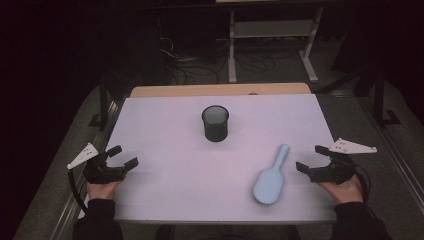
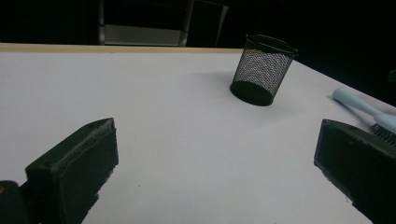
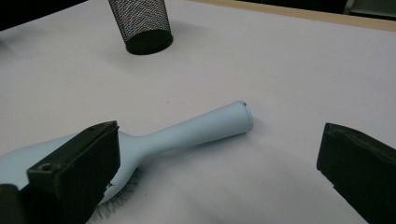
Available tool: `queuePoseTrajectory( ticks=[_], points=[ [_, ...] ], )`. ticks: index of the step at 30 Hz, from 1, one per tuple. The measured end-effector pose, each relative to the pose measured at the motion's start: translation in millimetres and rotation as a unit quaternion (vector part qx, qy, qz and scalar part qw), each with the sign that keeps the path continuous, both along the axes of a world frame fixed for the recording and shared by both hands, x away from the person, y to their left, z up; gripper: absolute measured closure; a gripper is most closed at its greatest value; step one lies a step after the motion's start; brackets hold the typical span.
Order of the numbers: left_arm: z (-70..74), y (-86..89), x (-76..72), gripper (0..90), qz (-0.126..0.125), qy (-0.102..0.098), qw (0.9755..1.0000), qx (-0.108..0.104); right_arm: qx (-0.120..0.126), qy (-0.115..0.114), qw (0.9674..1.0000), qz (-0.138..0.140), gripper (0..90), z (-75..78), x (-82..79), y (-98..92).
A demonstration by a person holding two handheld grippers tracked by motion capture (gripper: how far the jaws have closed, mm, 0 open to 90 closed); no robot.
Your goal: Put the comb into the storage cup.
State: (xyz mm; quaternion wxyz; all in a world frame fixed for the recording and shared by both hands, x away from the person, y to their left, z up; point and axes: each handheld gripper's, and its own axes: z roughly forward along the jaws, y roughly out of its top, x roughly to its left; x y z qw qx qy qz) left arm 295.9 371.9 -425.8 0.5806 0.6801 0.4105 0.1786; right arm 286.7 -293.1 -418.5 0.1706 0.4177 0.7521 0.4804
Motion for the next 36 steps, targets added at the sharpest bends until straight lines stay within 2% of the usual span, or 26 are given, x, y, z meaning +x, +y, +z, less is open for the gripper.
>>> queuePoseTrajectory(
  ticks=[18, 28, 36],
  points=[
    [-0.7, -0.3, -1.5, 0.0, 0.000, 0.000, 1.0000, -0.002, -0.002, -0.007, 0.9999, -0.009, 0.0, 8.2, -1.5, -2.2],
    [-0.4, -0.7, -1.6, 0.0, 0.001, -0.001, 1.0000, -0.004, -0.008, -0.006, 0.9999, 0.005, 1.9, 17.3, 1.4, 4.8],
    [-0.4, -0.7, -1.4, 0.0, 0.002, -0.002, 1.0000, -0.005, -0.020, -0.005, 0.9996, 0.017, 2.0, 28.3, 10.3, 11.4]
  ],
)
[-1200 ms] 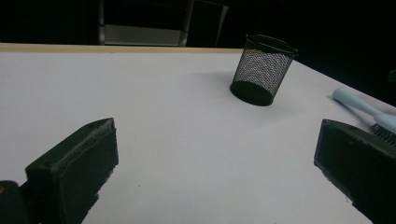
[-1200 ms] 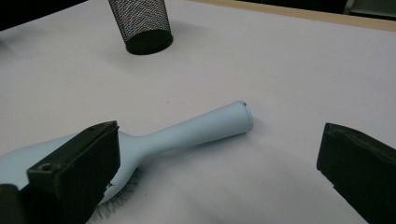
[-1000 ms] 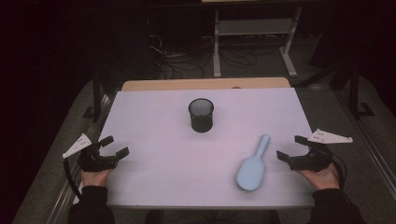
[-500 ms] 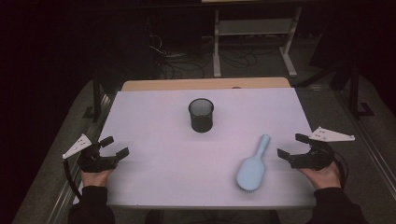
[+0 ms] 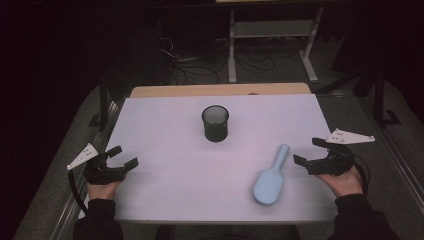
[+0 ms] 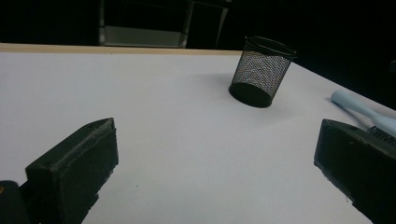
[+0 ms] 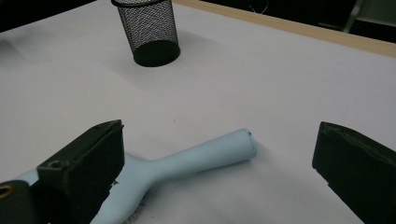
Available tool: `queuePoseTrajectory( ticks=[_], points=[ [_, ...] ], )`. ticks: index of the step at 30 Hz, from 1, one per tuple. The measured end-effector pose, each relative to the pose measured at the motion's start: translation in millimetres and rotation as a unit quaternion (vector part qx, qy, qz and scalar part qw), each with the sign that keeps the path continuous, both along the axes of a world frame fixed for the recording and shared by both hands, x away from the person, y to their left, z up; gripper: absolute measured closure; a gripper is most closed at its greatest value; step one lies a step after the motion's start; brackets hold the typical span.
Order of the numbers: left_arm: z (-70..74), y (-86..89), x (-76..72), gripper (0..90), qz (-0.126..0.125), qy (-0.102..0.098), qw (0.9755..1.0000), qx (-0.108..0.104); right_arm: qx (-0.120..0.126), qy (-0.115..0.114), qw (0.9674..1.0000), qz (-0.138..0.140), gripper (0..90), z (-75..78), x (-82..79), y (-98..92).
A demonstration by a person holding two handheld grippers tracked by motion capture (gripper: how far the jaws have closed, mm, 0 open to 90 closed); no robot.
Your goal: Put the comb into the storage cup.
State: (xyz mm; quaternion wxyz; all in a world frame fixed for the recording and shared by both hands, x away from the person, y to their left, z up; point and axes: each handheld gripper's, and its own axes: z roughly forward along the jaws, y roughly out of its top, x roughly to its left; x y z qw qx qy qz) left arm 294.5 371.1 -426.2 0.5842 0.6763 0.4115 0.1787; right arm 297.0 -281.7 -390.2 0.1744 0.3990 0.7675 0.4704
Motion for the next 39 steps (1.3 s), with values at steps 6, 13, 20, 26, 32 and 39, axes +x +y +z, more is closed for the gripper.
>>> queuePoseTrajectory(
  ticks=[6, 13, 20, 26, 32, 39],
  points=[
    [0.2, 0.0, -0.1, 0.0, -0.001, -0.001, 1.0000, 0.001, -0.007, 0.003, 1.0000, 0.004, 2.1, 5.5, 6.3, 3.3],
    [0.2, -0.4, 0.0, 0.0, -0.002, -0.001, 1.0000, 0.002, -0.024, 0.012, 0.9995, 0.018, 3.1, 13.7, 17.2, 9.7],
    [0.0, -0.2, 0.3, 0.0, -0.003, -0.001, 1.0000, 0.003, -0.032, 0.017, 0.9989, 0.030, 5.2, 20.3, 28.0, 17.3],
    [-0.1, -0.8, 0.7, 0.0, -0.004, 0.001, 1.0000, 0.004, -0.036, 0.027, 0.9977, 0.050, 9.9, 22.5, 35.0, 25.4],
    [0.0, -0.4, 0.7, 0.0, -0.005, 0.000, 1.0000, 0.004, -0.047, 0.033, 0.9966, 0.060, 11.3, 22.3, 43.9, 35.2],
    [-0.2, -0.6, 1.3, 0.0, -0.005, 0.001, 1.0000, 0.004, -0.057, 0.042, 0.9953, 0.066, 12.8, 21.7, 55.2, 45.5]
  ],
)
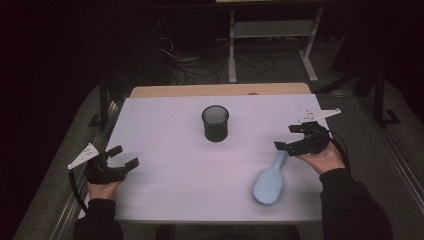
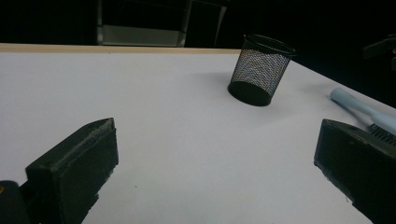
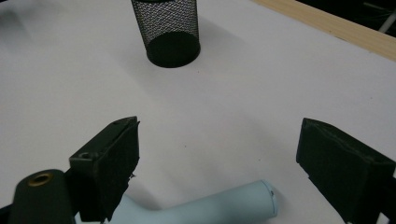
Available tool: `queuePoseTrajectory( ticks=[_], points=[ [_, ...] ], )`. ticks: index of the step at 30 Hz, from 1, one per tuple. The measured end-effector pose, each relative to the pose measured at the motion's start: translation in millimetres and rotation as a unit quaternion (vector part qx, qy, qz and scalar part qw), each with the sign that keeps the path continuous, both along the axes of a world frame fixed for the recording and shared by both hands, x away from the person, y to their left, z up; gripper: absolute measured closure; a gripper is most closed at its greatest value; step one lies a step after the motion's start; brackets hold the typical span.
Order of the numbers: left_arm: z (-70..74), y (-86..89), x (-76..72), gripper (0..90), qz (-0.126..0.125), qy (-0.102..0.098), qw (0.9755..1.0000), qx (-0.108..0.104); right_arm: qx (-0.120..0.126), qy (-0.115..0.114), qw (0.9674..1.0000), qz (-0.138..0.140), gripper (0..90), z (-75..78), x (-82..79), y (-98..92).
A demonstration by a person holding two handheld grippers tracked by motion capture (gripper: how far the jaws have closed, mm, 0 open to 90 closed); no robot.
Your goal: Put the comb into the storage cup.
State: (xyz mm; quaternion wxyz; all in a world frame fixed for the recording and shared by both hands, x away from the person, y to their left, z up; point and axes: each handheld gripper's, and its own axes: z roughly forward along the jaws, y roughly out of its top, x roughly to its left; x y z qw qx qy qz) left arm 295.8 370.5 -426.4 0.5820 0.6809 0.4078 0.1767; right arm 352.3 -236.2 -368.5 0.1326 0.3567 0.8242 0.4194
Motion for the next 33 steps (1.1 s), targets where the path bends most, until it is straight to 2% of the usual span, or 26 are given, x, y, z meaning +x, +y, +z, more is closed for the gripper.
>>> queuePoseTrajectory(
  ticks=[14, 24, 33],
  points=[
    [0.1, 0.4, 0.4, 0.0, -0.001, -0.001, 1.0000, -0.001, -0.029, 0.024, 0.9992, 0.012, 15.2, -10.3, 19.8, 18.4],
    [0.1, 0.6, 0.7, 0.0, -0.001, -0.001, 1.0000, -0.001, -0.038, 0.043, 0.9982, 0.019, 19.3, -21.0, 29.7, 24.8],
    [0.1, 0.3, 0.9, 0.0, -0.001, -0.002, 1.0000, -0.001, -0.045, 0.060, 0.9967, 0.030, 31.9, -29.6, 37.0, 29.6]
  ],
)
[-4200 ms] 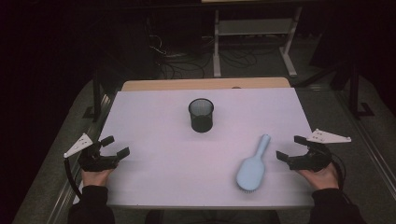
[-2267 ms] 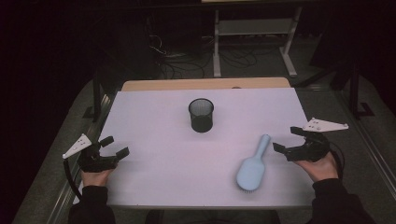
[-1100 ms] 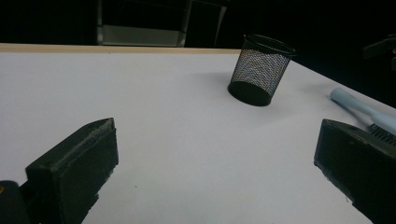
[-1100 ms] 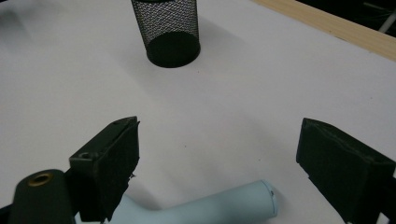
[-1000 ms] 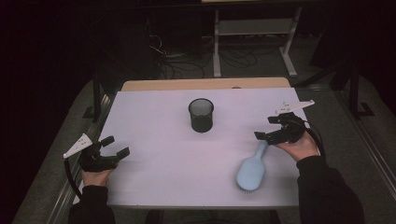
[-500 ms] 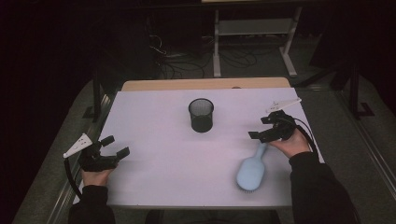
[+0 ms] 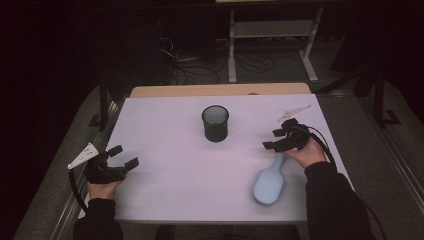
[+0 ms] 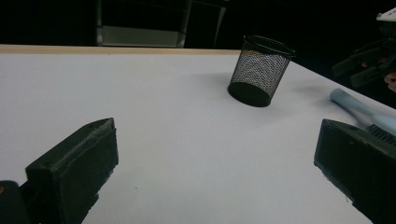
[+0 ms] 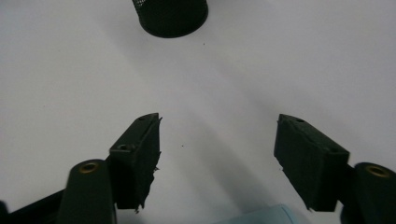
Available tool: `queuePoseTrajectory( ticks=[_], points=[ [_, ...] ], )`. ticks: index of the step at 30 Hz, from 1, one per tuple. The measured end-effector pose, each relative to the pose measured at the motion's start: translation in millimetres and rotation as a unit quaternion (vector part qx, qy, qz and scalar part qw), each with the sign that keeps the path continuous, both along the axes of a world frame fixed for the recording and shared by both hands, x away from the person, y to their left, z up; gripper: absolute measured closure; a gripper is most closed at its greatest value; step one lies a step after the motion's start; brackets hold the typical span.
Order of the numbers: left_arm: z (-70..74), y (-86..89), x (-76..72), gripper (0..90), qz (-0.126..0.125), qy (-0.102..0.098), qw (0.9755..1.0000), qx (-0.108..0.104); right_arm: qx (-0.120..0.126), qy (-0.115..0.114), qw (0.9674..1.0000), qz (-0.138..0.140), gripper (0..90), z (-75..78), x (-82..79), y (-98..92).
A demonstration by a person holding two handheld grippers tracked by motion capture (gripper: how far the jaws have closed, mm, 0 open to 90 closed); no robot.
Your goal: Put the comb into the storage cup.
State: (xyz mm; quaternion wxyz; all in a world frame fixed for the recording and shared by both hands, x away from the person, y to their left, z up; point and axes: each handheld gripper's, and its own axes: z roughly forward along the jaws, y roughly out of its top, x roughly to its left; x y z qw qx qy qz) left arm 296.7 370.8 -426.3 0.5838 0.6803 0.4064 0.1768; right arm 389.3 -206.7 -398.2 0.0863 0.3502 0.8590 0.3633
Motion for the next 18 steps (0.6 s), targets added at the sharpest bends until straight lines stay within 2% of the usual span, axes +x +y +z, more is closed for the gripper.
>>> queuePoseTrajectory(
  ticks=[4, 5, 6, 13, 15, 18],
  points=[
    [-0.1, 0.1, 0.2, 0.0, 0.000, 0.000, 1.0000, 0.000, 0.005, 0.014, 0.9999, 0.003, 40.5, -4.7, 2.6, 1.7],
    [-0.1, 0.1, 0.2, 0.0, 0.000, 0.000, 1.0000, -0.001, 0.003, 0.016, 0.9999, 0.001, 45.3, -6.1, 3.4, 2.7],
    [-0.1, 0.1, 0.2, 0.0, 0.000, 0.000, 1.0000, -0.001, 0.003, 0.016, 0.9999, 0.001, 45.3, -6.1, 3.4, 2.7],
    [-0.1, 0.0, 0.4, 0.0, -0.001, 0.000, 1.0000, 0.001, -0.008, 0.032, 0.9994, 0.004, 62.1, -11.4, 6.2, 4.6],
    [-0.1, 0.0, 0.4, 0.0, 0.000, 0.000, 1.0000, -0.001, -0.019, 0.033, 0.9992, 0.009, 68.6, -13.8, 6.9, 5.8],
    [-0.2, 0.0, 0.5, 0.0, -0.001, 0.000, 1.0000, 0.000, -0.023, 0.033, 0.9991, 0.014, 71.8, -15.0, 7.0, 6.3]
  ],
)
